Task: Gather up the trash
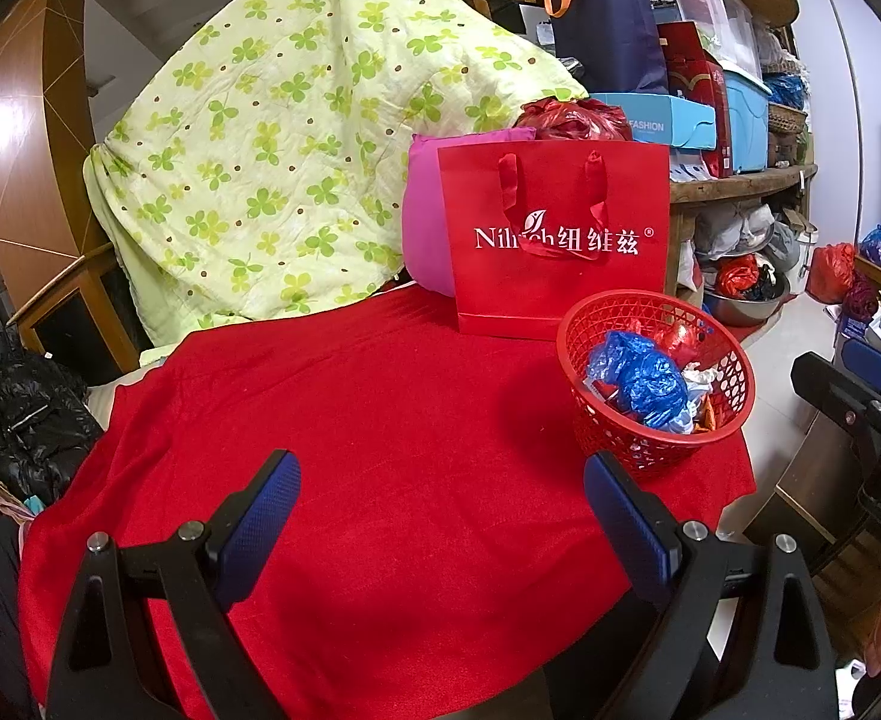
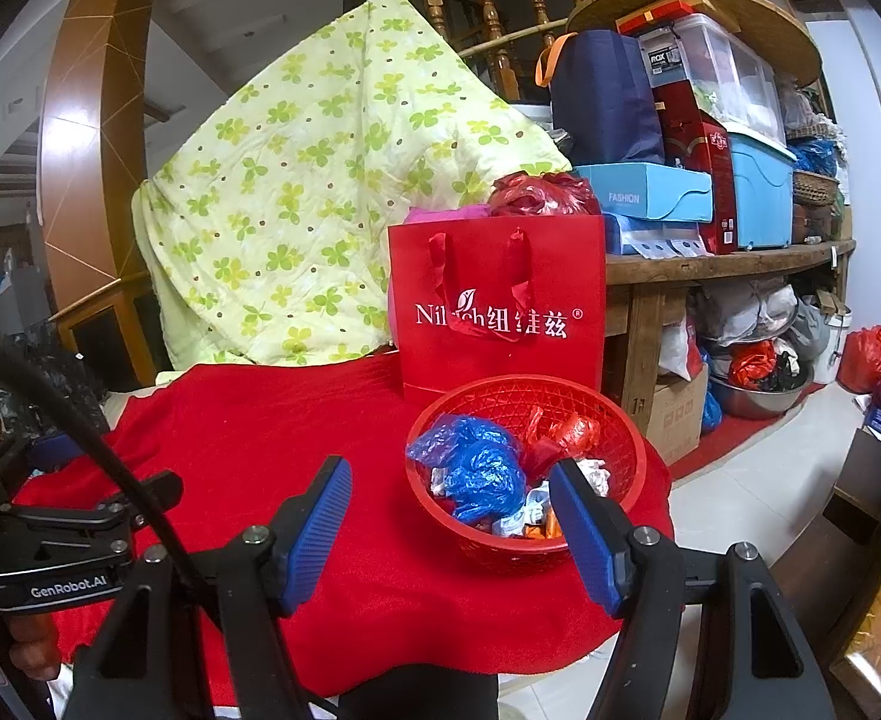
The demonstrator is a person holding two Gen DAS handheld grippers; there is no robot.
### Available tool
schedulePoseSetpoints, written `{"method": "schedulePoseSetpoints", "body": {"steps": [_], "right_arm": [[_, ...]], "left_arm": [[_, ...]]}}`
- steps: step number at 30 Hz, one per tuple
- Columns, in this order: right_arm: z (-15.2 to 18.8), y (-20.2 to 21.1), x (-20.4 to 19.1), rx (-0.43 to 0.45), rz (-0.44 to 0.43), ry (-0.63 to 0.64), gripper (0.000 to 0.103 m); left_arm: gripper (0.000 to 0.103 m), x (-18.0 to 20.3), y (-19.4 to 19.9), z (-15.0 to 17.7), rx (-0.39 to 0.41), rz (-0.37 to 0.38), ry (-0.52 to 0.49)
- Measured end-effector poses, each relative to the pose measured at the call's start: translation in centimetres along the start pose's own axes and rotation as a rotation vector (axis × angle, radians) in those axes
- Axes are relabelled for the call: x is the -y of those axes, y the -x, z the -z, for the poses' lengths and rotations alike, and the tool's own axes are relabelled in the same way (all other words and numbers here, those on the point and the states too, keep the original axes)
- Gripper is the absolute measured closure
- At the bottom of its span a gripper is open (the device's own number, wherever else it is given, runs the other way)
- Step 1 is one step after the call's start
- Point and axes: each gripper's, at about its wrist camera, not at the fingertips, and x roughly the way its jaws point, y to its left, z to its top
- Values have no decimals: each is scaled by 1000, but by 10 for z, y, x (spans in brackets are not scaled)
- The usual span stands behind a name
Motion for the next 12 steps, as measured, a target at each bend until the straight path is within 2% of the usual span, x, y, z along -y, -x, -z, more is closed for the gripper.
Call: {"method": "schedulePoseSetpoints", "body": {"steps": [9,12], "right_arm": [[-3,-2,-1,0,11,2,31],[-7,-7,0,-4,10,-1,31]], "left_arm": [[8,1,-2,-1,16,17,10],[8,-11,-6,-5,25,23,38]]}}
